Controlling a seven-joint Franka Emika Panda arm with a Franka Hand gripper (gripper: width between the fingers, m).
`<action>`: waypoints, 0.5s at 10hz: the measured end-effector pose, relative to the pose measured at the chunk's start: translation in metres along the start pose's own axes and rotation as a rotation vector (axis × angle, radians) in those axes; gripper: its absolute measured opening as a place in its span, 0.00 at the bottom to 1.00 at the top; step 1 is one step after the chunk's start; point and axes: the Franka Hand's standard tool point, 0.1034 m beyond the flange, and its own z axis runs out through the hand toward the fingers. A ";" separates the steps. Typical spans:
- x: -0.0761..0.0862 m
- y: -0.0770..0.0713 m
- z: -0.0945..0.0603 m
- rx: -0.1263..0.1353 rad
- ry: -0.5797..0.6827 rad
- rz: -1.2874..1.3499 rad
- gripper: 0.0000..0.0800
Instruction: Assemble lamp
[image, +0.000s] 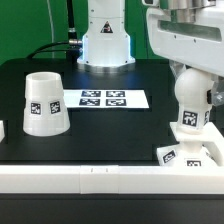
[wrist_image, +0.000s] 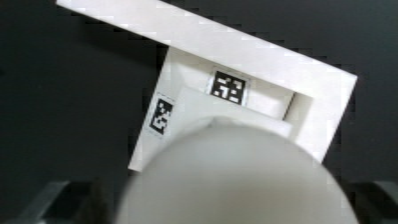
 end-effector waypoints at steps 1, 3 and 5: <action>0.000 0.000 0.000 0.000 0.000 -0.032 0.86; 0.000 -0.001 0.000 0.004 0.004 -0.189 0.87; 0.002 -0.003 -0.002 0.013 0.011 -0.372 0.87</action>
Offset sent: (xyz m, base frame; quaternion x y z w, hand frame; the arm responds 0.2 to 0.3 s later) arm 0.0003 -0.0047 0.0038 0.0231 0.0106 -0.1897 0.9815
